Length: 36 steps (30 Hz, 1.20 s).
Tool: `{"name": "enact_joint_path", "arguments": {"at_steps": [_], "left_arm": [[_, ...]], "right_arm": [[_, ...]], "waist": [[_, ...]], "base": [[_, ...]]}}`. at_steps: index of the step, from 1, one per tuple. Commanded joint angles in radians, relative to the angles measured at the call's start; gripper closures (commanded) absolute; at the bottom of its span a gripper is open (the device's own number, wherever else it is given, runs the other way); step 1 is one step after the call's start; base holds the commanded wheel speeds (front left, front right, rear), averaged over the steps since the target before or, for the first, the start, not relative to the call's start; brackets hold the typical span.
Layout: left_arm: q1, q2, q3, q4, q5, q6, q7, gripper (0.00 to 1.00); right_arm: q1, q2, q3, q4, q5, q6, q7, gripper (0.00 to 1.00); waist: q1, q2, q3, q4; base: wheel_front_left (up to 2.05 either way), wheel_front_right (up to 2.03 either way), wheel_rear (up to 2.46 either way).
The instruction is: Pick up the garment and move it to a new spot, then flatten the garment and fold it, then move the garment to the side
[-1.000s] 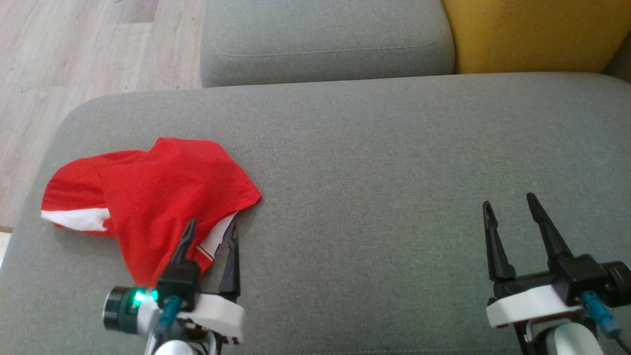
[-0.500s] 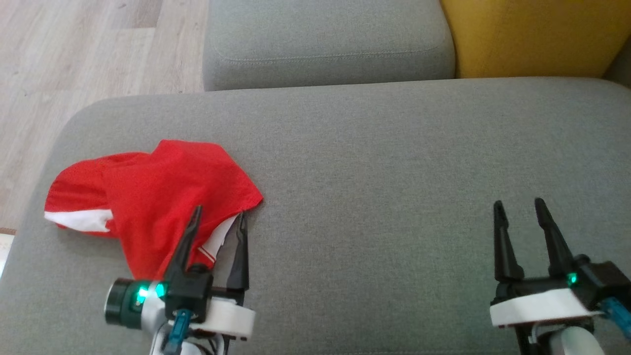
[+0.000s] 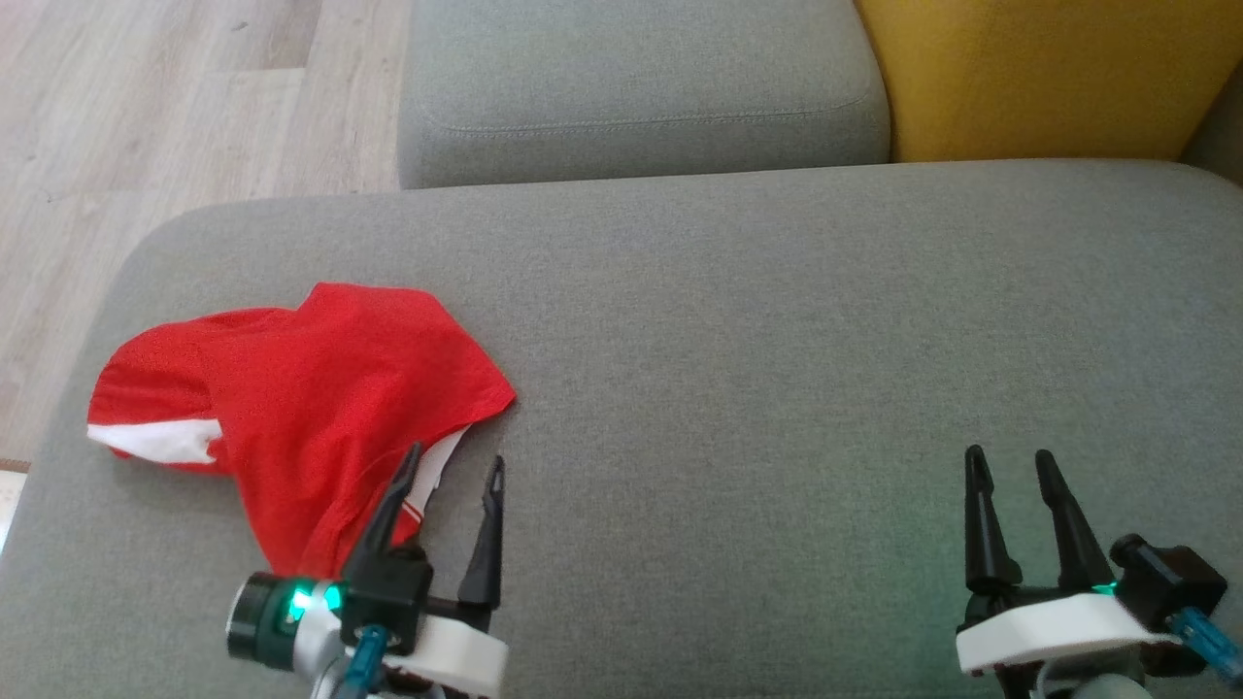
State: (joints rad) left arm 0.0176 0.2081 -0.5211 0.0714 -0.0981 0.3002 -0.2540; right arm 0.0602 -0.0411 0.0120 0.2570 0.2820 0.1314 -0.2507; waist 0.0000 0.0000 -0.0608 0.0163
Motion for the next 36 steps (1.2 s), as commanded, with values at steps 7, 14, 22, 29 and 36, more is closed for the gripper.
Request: {"name": "enact_joint_path", "arguments": {"at_steps": [7,14,22,29,36], "left_arm": [[-0.043,-0.021,0.076,-0.016,0.021,-0.024,-0.008,0.00],[-0.034,-0.039,0.101,-0.011,0.031,-0.040,-0.008,0.00],[-0.025,-0.050,0.130,-0.001,0.038,-0.056,-0.008,0.00],[-0.018,-0.049,0.164,0.005,0.042,-0.060,-0.008,0.00],[-0.010,-0.043,0.187,0.006,0.046,-0.064,-0.008,0.00]], "right_arm": [[-0.051,-0.009,0.011,-0.025,-0.004,-0.001,-0.011,0.00],[-0.048,-0.009,0.015,-0.026,-0.013,-0.001,-0.011,0.00],[-0.036,-0.009,0.041,-0.037,-0.046,-0.001,-0.011,0.00],[-0.022,-0.009,0.072,-0.041,-0.051,-0.001,-0.011,0.00],[-0.019,-0.009,0.108,-0.038,-0.041,-0.001,-0.011,0.00]], "waist": [[0.0000,0.0000,-0.001,0.002],[0.0000,0.0000,0.000,0.012],[0.0000,0.0000,0.001,0.076],[0.0000,0.0000,0.006,0.175],[0.0000,0.0000,0.011,0.264]], "base": [[0.00,0.00,0.00],[0.00,0.00,0.00],[0.00,0.00,0.00],[0.00,0.00,0.00],[0.00,0.00,0.00]]}}
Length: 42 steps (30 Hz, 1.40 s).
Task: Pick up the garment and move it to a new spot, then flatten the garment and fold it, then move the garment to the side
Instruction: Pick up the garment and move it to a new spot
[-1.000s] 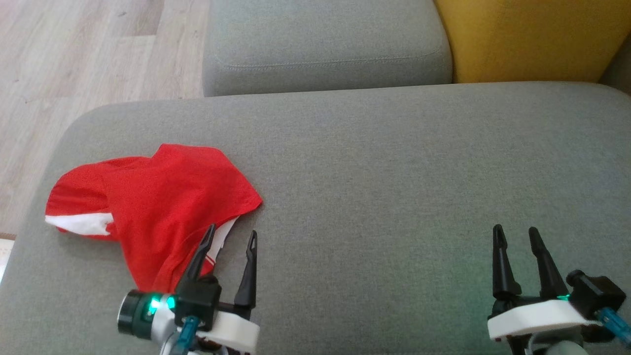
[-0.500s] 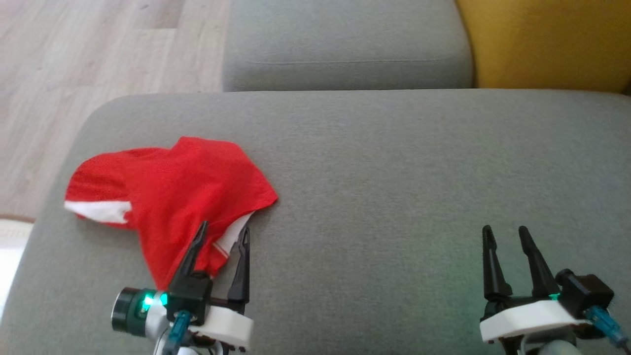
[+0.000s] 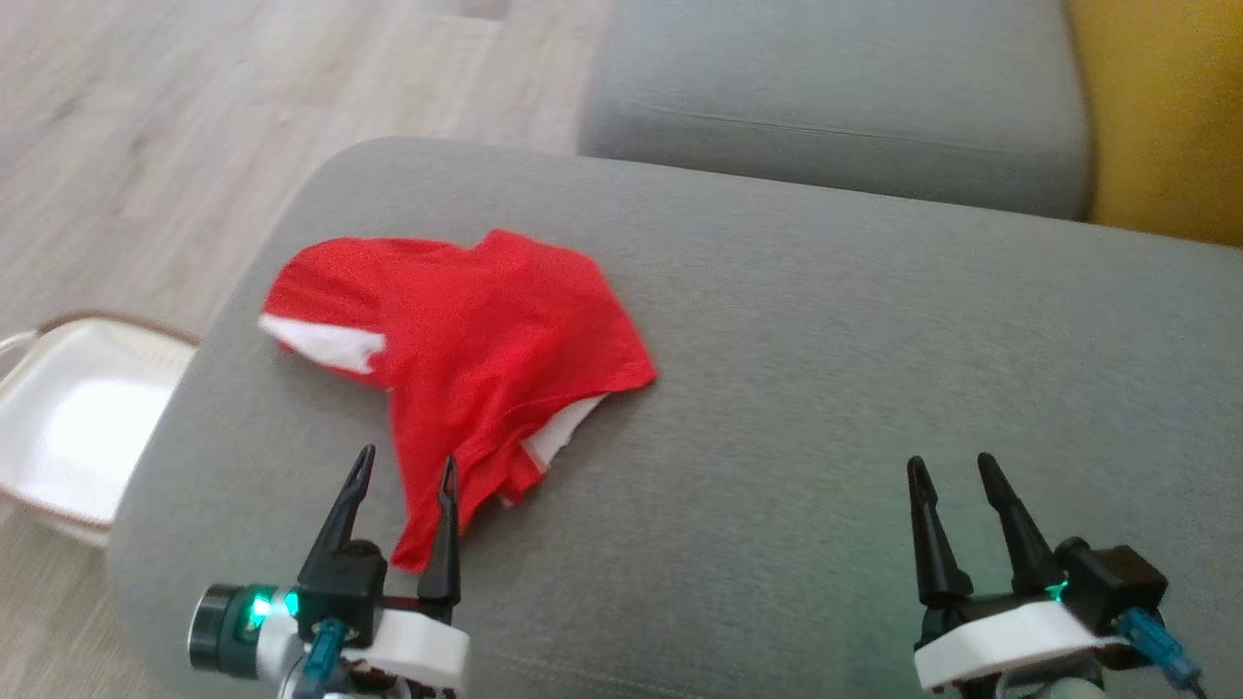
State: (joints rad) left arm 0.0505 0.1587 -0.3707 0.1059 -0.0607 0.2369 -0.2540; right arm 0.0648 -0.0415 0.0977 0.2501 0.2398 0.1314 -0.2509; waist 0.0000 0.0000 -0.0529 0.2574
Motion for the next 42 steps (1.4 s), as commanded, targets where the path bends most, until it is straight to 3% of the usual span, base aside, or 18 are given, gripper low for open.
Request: {"name": "enact_joint_path", "arguments": {"at_steps": [1,10,19,33,39,42], "left_arm": [[-0.043,0.007,0.041,-0.028,0.009,-0.001,-0.008,0.00],[-0.034,0.010,0.075,-0.036,0.009,-0.007,-0.008,0.00],[-0.028,0.011,0.103,-0.042,0.010,-0.013,-0.008,0.00],[-0.083,0.029,0.157,-0.060,0.009,-0.037,-0.008,0.00],[-0.170,0.072,0.178,-0.032,0.002,-0.084,-0.008,0.00],[-0.243,0.103,0.182,0.009,-0.016,-0.134,-0.004,0.00]], "right_arm": [[-0.024,-0.009,0.026,-0.031,0.005,-0.001,-0.011,0.00],[-0.022,-0.009,0.064,-0.031,0.020,-0.001,-0.011,0.00],[-0.024,-0.009,0.088,-0.025,0.027,-0.001,-0.011,0.00],[-0.054,-0.009,0.057,-0.039,-0.008,-0.001,-0.011,0.00],[-0.081,-0.009,0.014,-0.069,-0.031,-0.001,-0.011,0.00],[-0.100,-0.009,-0.020,-0.093,-0.048,-0.001,-0.006,0.00]], "waist": [[0.0000,0.0000,0.004,0.038],[0.0000,0.0000,0.018,0.162],[0.0000,0.0000,0.010,0.203],[0.0000,0.0000,0.079,0.133],[0.0000,0.0000,0.131,0.089],[0.0000,0.0000,0.171,0.062]], "base": [[0.00,0.00,0.00],[0.00,0.00,0.00],[0.00,0.00,0.00],[0.00,0.00,0.00],[0.00,0.00,0.00],[0.00,0.00,0.00]]}}
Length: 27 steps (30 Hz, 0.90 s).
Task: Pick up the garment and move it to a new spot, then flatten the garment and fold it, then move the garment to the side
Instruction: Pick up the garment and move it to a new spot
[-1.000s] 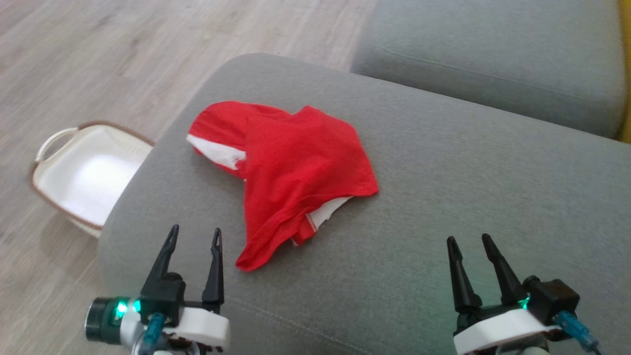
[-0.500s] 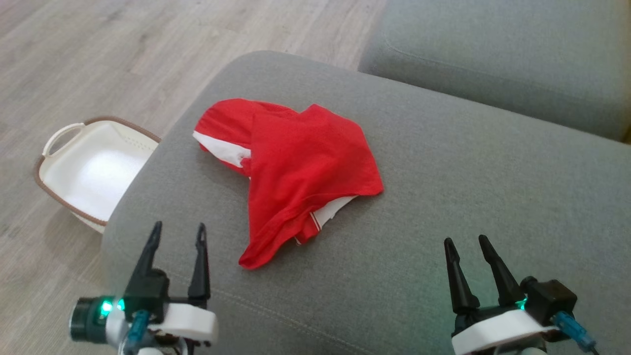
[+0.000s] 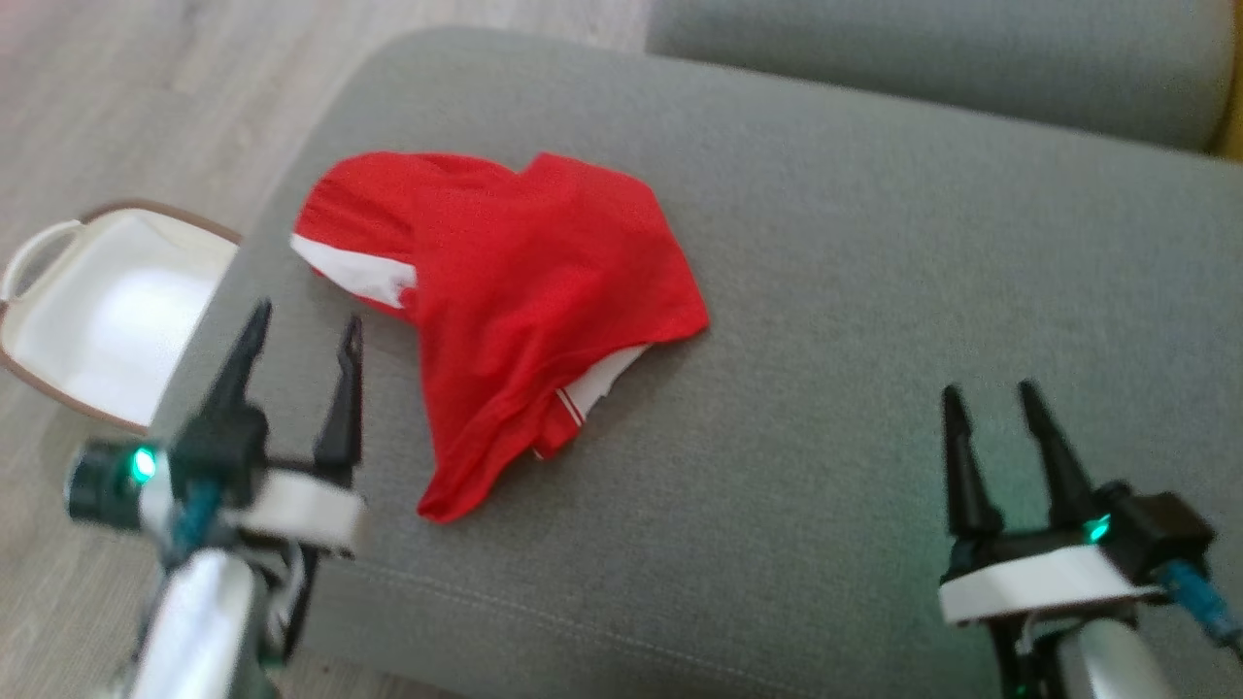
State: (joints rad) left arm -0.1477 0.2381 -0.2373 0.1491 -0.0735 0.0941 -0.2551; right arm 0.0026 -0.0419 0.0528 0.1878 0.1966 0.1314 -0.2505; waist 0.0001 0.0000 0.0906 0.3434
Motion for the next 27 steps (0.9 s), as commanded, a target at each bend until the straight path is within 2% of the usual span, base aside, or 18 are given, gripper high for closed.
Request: {"name": "enact_joint_path", "arguments": {"at_steps": [1,7,11,18,27], "left_arm": [[-0.076,0.034,0.048,-0.016,-0.011,-0.012,0.006,0.00],[-0.276,0.089,0.029,0.094,-0.062,-0.147,0.141,0.00],[-0.391,0.116,-0.013,0.176,-0.101,-0.203,0.271,0.00],[-0.530,0.173,-0.144,0.300,-0.201,-0.224,0.426,0.00],[-0.634,0.258,-0.347,0.386,-0.353,-0.225,0.489,0.00]], "right_arm": [[-0.044,-0.008,0.012,-0.041,-0.011,-0.001,-0.003,0.00],[-0.082,-0.008,-0.044,-0.111,-0.044,-0.001,0.029,0.00],[-0.101,-0.008,-0.059,-0.143,-0.057,-0.001,0.046,0.00],[-0.124,-0.008,-0.049,-0.160,-0.059,-0.001,0.053,0.00],[-0.135,-0.008,-0.045,-0.156,-0.060,-0.001,0.047,0.00]], "waist": [[-0.0001,0.0000,0.040,-0.031],[-0.0001,0.0000,0.127,-0.071],[-0.0001,0.0000,0.174,-0.094],[-0.0001,0.0000,0.226,-0.138],[-0.0001,0.0000,0.257,-0.175]], "base": [[0.00,0.00,0.00],[0.00,0.00,0.00],[0.00,0.00,0.00],[0.00,0.00,0.00],[0.00,0.00,0.00]]}}
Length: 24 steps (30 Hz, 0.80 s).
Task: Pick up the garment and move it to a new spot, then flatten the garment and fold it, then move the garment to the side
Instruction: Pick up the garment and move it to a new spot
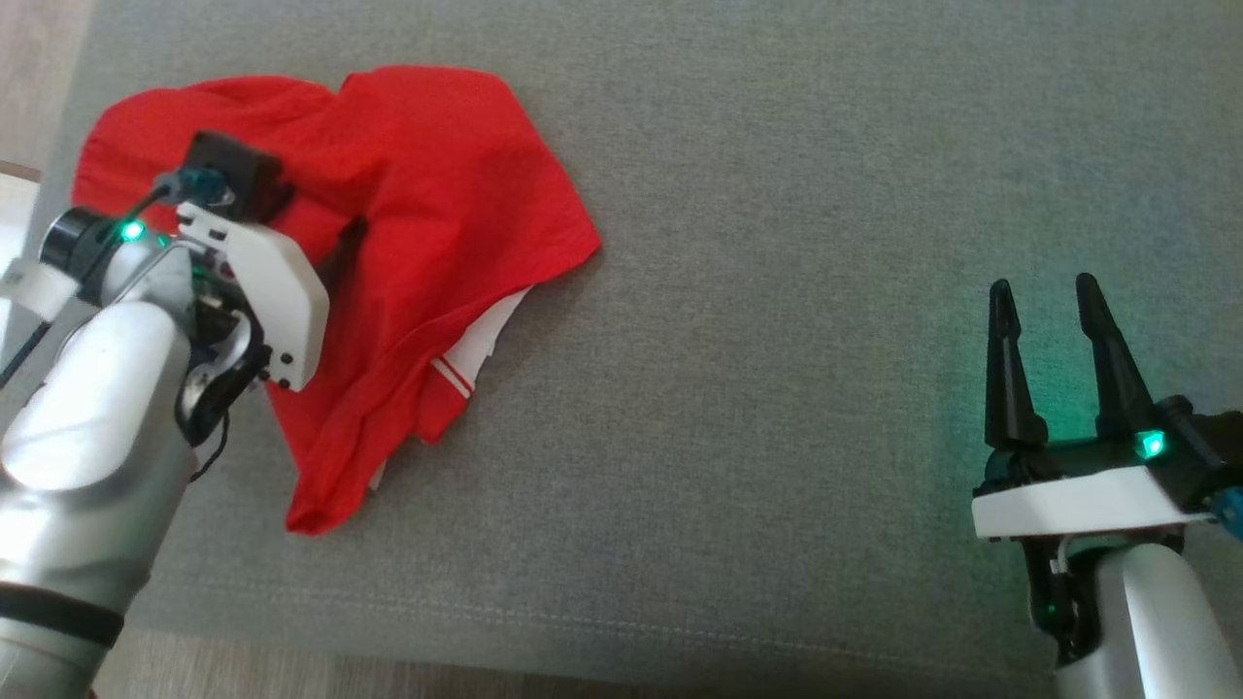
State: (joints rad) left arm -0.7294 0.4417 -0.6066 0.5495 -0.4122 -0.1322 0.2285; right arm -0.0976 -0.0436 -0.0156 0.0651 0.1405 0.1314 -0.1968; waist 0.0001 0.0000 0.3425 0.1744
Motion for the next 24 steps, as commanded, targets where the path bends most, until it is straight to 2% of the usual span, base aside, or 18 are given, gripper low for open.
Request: {"name": "enact_joint_path", "arguments": {"at_steps": [1,2,3,8,15,24], "left_arm": [[-0.059,0.060,0.006,-0.007,-0.026,0.002,0.011,0.16],[-0.067,0.066,-0.006,-0.001,-0.036,0.002,0.009,0.66],[-0.075,0.071,-0.014,0.006,-0.043,0.002,0.004,1.00],[-0.109,0.083,-0.011,0.034,-0.048,0.004,-0.075,1.00],[-0.127,0.088,0.010,0.020,-0.031,0.035,-0.189,1.00],[-0.150,0.080,0.073,-0.128,-0.042,0.121,-0.298,1.00]], "right_arm": [[-0.036,-0.007,0.024,-0.032,-0.003,-0.001,-0.007,0.00],[-0.038,-0.007,0.026,-0.032,-0.002,-0.001,-0.009,0.00],[-0.039,-0.007,0.027,-0.031,-0.001,-0.001,-0.010,0.00],[-0.037,-0.007,0.036,-0.010,0.007,-0.001,-0.019,0.00],[-0.029,-0.007,0.045,0.026,0.025,-0.001,-0.032,0.00],[-0.011,-0.007,0.061,0.067,0.058,-0.001,-0.048,0.00]], "waist": [[-0.0001,0.0000,0.007,-0.008],[-0.0001,0.0000,0.009,-0.010],[-0.0001,0.0000,0.010,-0.013],[-0.0001,0.0000,-0.007,-0.021],[-0.0001,0.0000,-0.073,-0.028],[-0.0001,0.0000,-0.167,-0.035]], "base": [[0.00,0.00,0.00],[0.00,0.00,0.00],[0.00,0.00,0.00],[0.00,0.00,0.00],[0.00,0.00,0.00],[0.00,0.00,0.00]]}}
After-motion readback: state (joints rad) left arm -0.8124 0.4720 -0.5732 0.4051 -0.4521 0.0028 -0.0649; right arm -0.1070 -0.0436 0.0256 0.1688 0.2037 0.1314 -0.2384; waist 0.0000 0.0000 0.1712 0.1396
